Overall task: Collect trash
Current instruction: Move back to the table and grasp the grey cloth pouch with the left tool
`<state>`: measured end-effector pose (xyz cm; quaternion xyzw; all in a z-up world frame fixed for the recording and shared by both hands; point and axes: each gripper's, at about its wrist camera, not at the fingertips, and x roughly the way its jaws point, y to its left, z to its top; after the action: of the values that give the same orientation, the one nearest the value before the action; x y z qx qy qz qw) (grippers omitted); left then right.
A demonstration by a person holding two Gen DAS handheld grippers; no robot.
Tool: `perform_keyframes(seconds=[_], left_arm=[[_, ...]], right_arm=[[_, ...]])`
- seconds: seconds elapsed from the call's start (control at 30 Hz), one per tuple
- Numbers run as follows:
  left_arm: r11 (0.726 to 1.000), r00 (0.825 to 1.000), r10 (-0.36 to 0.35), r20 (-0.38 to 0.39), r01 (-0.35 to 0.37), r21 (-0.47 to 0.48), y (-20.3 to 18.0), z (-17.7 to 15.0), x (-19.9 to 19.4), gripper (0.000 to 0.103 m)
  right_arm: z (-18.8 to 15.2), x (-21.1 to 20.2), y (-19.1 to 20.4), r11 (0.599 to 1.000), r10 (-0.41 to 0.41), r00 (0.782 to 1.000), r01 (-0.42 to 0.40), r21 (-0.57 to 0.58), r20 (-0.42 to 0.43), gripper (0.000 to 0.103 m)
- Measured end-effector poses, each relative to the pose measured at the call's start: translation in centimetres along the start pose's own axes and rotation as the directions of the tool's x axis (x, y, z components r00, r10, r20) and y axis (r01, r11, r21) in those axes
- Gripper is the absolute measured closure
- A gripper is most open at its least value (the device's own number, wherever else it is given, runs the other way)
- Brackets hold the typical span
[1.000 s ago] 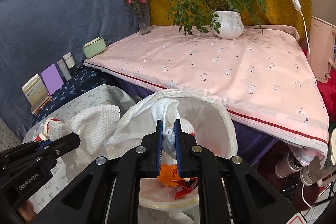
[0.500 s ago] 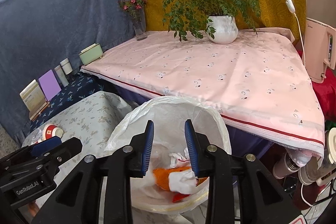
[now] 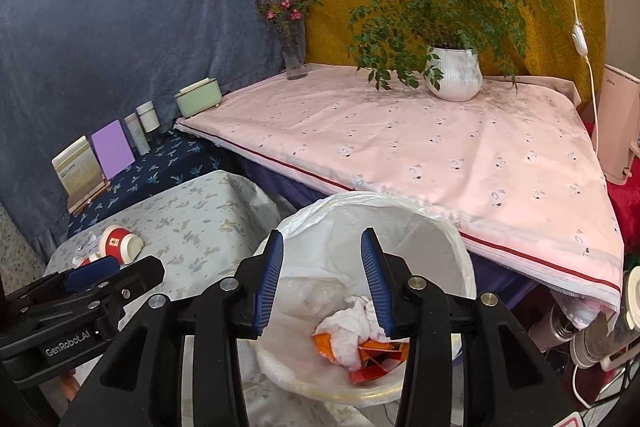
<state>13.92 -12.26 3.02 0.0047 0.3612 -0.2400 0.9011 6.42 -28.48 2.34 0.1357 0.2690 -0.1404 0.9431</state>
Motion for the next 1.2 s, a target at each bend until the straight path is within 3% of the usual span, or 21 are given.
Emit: perform_keyframes(seconds=[0.5, 0.83, 1.2], left_arm=[[0.978, 0.991, 0.137, 0.006, -0.134, -0.158, 9.7, -1.6, -2.2, 0.020], [0.938, 0.967, 0.254, -0.023, -0.252, -0.236, 16.8, -3.6, -3.2, 0.012], [0.898, 0.951, 0.296, -0.091, -0.310, -0.313, 24.4, -5.9, -2.6, 0.012]], right_arm=[[-1.2, 0.5, 6.5, 0.994, 0.076, 0.997, -0.078, -0.073, -0.035, 0.058], [-3.2, 1.6, 11.9, 0.981, 0.137, 0.986, -0.148, -0.126, -0.092, 0.053], [-6.1, 4.3, 18.6, 0.957, 0.203, 0.962, -0.234, -0.173, -0.182, 0.052]])
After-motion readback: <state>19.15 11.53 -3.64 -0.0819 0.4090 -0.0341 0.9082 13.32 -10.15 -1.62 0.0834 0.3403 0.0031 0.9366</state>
